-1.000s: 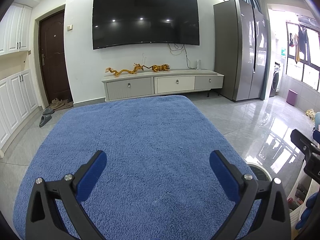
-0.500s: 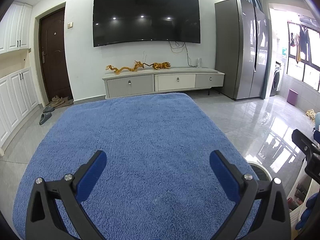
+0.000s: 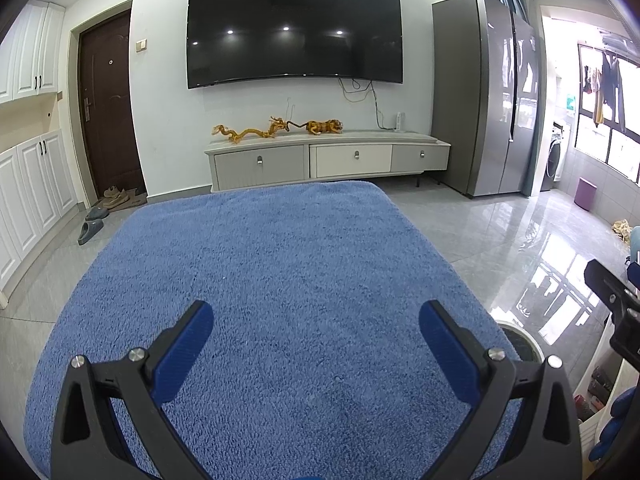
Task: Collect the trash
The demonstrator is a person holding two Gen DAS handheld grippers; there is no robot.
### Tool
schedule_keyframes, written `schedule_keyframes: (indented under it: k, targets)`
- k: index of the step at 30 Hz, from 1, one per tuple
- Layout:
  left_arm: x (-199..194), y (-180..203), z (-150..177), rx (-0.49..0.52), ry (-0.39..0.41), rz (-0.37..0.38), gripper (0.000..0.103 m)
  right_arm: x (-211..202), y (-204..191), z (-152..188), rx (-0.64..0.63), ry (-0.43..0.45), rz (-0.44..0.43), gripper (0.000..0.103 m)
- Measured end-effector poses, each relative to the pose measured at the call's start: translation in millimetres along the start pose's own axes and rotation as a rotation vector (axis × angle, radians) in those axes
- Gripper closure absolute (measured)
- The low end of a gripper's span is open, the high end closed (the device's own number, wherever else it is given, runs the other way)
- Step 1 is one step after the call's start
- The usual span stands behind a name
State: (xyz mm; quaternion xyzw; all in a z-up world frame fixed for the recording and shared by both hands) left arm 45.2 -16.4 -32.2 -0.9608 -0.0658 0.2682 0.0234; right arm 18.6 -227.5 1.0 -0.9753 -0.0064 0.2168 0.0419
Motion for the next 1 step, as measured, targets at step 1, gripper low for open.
schedule_keyframes:
  k: [1]
  targets:
    - [0.7, -0.2, -0.6, 0.0, -0.001, 0.0, 0.0, 0.1, -0.1, 0.0, 0.001, 0.0, 0.0, 0.0]
Point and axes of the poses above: each gripper's, at about its wrist camera, not at the fingertips, and x roughly the way its jaws point, y to its right, z to its underside, the point moved 4 cm from there along x, roughly the way its jaws point, and after that the axes turned 8 degrees about -z, right-handed, at the moved point
